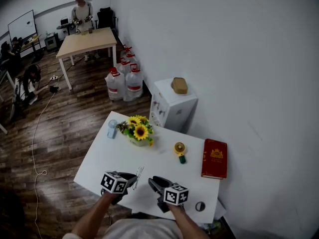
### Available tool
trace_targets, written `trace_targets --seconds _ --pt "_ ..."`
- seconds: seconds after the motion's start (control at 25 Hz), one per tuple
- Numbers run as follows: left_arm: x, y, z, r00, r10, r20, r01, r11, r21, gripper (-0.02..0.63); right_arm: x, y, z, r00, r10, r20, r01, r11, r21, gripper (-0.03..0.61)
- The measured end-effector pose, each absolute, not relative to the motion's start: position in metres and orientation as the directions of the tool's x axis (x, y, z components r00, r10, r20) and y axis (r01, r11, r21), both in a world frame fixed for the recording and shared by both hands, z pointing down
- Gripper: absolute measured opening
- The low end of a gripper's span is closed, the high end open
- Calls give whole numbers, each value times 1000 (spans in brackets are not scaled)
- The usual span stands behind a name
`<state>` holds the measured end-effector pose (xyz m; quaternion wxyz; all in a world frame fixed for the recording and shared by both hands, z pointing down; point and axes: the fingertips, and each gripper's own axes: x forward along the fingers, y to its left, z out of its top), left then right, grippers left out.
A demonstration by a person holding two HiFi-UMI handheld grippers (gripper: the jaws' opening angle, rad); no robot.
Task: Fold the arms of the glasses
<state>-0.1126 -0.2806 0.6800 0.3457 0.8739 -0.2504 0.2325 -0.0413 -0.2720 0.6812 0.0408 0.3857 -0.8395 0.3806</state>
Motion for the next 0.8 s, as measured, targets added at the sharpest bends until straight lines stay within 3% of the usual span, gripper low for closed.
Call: trace_targets --seconds 0.4,0.8 --pt "-138 -301 671 740 -347 576 -646 -605 465 12 21 -293 634 -456 -826 329 -884 381 -271 2" --pt "-141 -308 650 737 -380 559 -651 -622 435 12 34 -294 603 -388 -877 285 -922 366 -127 0"
